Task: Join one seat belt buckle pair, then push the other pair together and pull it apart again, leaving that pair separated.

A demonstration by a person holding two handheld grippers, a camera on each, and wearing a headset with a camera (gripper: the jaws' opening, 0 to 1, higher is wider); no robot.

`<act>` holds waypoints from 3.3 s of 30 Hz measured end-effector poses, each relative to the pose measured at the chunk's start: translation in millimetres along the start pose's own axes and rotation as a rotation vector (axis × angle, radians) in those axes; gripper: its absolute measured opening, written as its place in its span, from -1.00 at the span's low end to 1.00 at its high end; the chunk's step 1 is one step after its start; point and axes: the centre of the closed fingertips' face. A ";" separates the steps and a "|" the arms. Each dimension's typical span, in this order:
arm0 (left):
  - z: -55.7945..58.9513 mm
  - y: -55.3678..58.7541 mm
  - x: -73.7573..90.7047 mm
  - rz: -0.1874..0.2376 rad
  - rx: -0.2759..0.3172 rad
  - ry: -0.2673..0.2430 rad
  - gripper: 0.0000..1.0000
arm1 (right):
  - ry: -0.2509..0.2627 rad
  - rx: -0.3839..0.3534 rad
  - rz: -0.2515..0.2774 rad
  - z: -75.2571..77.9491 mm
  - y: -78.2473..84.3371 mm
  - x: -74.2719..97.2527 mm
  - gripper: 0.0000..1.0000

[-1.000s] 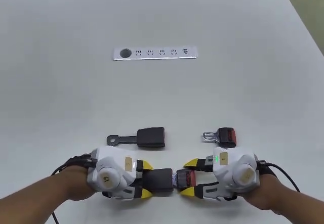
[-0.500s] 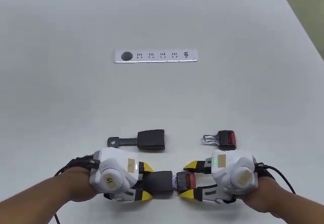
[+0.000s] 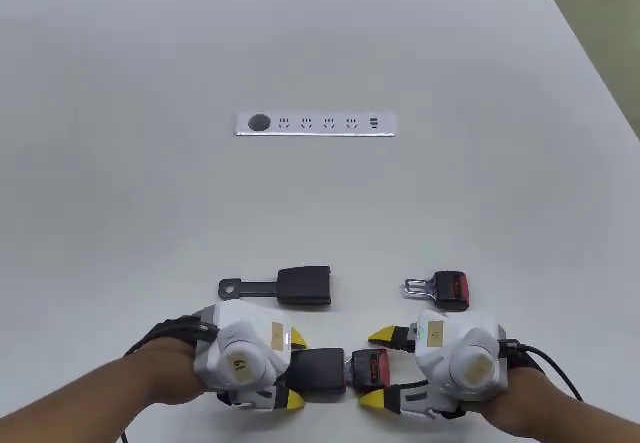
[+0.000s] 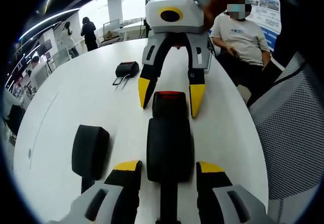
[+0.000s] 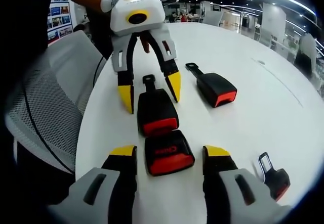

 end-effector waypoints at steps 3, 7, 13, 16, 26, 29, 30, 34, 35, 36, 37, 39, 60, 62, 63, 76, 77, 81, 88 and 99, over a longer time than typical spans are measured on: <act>3.9 -2.8 2.1 0.018 0.018 0.010 0.26 | 0.020 0.007 0.005 2.7 -1.9 3.0 0.24; 0.9 -8.5 8.0 0.049 0.067 -0.006 0.32 | 0.050 0.005 0.008 7.7 -3.5 7.1 0.22; -5.1 -17.4 20.7 0.096 0.103 -0.031 0.45 | 0.081 -0.029 0.039 18.3 -7.2 14.9 0.32; -8.9 -19.1 26.9 0.104 0.112 -0.045 0.45 | 0.095 -0.030 0.047 23.5 -7.4 20.4 0.32; -25.5 -27.0 44.7 0.135 0.142 -0.092 0.55 | 0.168 -0.102 0.077 50.7 1.1 41.5 0.57; -30.8 -31.8 50.8 0.150 0.148 -0.106 0.56 | 0.194 -0.099 0.079 61.7 5.4 49.8 0.55; -32.7 -32.8 52.2 0.153 0.149 -0.111 0.56 | 0.198 -0.100 0.080 63.2 5.7 52.3 0.55; -43.3 -35.4 57.2 0.163 0.147 -0.132 0.59 | 0.214 -0.075 0.046 74.1 17.3 62.8 0.54; -45.4 -35.1 57.7 0.160 0.142 -0.137 0.59 | 0.217 -0.079 0.046 78.3 20.5 66.7 0.55; -48.5 -34.9 58.4 0.156 0.141 -0.141 0.59 | 0.222 -0.081 0.044 79.7 21.5 69.9 0.55; -50.3 -35.0 59.0 0.156 0.141 -0.142 0.59 | 0.227 -0.081 0.040 83.0 24.3 73.8 0.55; -54.5 -36.2 60.3 0.159 0.143 -0.145 0.59 | 0.231 -0.073 0.024 89.3 31.6 79.8 0.53; -99.4 -38.2 43.2 0.115 0.118 -0.130 0.51 | 0.145 -0.075 -0.022 119.3 60.2 83.1 0.31; -103.2 -36.8 38.6 0.107 0.125 -0.126 0.50 | 0.137 -0.078 -0.026 121.7 62.7 81.1 0.33; -104.3 -36.2 36.6 0.105 0.129 -0.124 0.50 | 0.129 -0.079 -0.027 122.5 64.0 80.3 0.34; -108.1 -30.7 16.1 0.074 0.133 -0.080 0.28 | 0.025 -0.084 -0.066 120.2 79.0 73.0 0.18; -108.0 -30.0 15.5 0.072 0.129 -0.079 0.25 | 0.020 -0.074 -0.076 120.1 80.5 73.1 0.12; -108.5 -24.8 12.1 0.058 0.130 -0.072 0.14 | 0.012 -0.061 -0.101 121.2 86.6 72.3 0.03; -110.1 -20.3 8.5 0.045 0.105 -0.068 0.01 | 0.013 -0.025 -0.111 124.4 88.7 70.6 -0.13; -116.2 -26.7 14.7 0.061 0.073 -0.065 -0.29 | -0.004 0.032 -0.152 127.0 90.1 68.9 -0.29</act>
Point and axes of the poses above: the centre of the closed fingertips' face, and the gripper's own axes: x roughly backward along the fingers, z roughly to its right, y roughly out of its underside, and after that the axes turned 13 degrees about x, right-handed
